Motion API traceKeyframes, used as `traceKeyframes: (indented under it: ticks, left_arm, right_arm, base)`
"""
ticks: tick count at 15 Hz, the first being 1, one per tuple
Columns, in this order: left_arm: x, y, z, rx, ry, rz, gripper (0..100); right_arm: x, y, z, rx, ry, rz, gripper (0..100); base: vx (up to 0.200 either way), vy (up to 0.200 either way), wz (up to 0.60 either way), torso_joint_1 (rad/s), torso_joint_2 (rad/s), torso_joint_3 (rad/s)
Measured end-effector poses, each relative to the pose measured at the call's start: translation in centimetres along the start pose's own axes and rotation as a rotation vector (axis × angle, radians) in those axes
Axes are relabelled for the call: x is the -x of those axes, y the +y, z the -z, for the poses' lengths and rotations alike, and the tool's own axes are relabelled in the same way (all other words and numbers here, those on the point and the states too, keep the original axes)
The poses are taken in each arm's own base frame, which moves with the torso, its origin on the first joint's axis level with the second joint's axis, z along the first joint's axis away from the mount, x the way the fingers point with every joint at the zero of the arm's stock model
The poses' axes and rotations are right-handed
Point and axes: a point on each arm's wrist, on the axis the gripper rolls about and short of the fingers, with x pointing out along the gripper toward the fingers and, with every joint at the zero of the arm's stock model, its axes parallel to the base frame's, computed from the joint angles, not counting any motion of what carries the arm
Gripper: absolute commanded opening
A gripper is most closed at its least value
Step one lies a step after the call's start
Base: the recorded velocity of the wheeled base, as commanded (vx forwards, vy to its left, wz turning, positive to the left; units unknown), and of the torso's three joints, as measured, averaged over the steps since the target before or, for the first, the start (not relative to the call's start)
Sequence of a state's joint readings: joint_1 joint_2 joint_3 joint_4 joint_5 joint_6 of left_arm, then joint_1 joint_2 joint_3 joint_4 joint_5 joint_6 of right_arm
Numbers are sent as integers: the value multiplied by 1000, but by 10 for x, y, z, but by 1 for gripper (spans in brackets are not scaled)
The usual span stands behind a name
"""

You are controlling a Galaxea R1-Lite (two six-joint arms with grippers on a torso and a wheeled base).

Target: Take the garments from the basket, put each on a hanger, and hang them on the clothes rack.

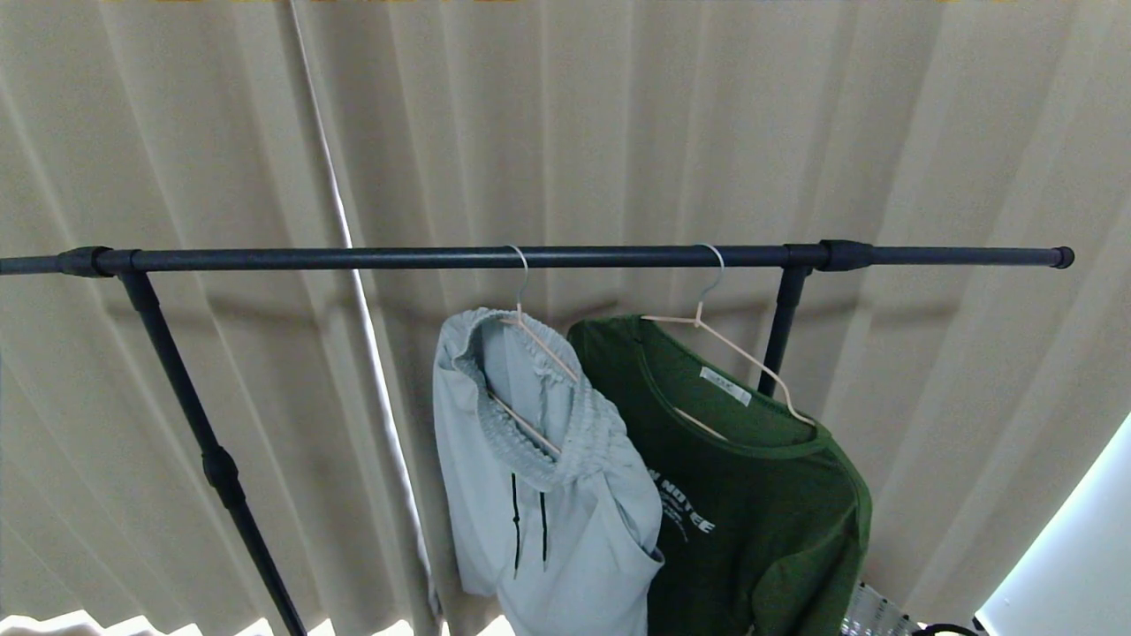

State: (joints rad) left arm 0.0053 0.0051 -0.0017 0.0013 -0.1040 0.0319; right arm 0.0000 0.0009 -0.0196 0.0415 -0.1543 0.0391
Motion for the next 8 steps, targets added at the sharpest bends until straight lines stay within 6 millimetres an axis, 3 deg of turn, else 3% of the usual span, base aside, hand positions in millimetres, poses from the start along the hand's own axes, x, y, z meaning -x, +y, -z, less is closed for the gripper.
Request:
traceKeyframes:
  ticks: [8]
  left_arm:
    - [0, 0, 0, 0, 0, 0, 100]
  right_arm:
    - [0, 1, 1, 26, 9, -46, 100]
  base:
    - [0, 0, 0, 0, 0, 0]
